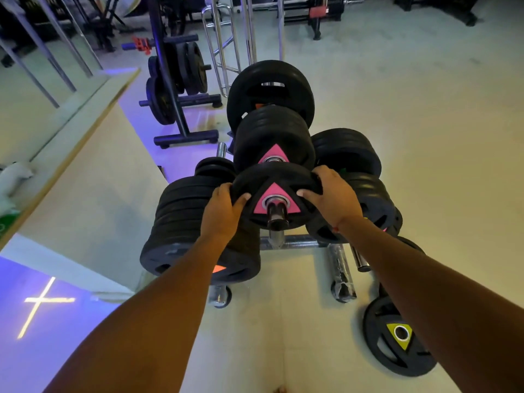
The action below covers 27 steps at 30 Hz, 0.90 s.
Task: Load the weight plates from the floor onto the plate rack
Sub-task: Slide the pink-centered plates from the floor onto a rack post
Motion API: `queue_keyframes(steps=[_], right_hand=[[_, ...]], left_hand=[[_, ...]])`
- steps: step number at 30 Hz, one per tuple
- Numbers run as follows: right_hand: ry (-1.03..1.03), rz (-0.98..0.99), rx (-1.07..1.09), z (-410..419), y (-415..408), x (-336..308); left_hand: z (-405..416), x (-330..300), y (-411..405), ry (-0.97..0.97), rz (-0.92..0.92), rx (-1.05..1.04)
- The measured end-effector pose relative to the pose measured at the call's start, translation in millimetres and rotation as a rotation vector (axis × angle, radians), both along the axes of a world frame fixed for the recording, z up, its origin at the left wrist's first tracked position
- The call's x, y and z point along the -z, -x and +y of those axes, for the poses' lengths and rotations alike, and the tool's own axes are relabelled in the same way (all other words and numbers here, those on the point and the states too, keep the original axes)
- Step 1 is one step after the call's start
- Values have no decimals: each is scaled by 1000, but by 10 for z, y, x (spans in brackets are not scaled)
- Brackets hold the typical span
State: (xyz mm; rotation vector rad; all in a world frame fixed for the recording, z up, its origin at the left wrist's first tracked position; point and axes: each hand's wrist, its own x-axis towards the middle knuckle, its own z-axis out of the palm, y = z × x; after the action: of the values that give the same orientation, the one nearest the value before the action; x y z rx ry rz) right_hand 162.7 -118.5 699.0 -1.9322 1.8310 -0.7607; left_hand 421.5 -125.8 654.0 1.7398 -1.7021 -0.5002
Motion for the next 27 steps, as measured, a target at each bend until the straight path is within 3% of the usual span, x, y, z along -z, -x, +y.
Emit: queue_keyframes(steps=[8, 19, 23, 27], right_hand=[[46, 0, 226, -559, -132, -36], [47, -4, 261, -893, -140, -18], [37, -5, 239, -821, -82, -33], [26, -5, 225, -630, 208, -97]], left_hand=[[-565, -72, 114, 77, 132, -107], [-896, -109, 127, 87, 112, -126], [-830, -212, 289, 291, -32, -130], [-790, -461, 737, 412, -58, 21]])
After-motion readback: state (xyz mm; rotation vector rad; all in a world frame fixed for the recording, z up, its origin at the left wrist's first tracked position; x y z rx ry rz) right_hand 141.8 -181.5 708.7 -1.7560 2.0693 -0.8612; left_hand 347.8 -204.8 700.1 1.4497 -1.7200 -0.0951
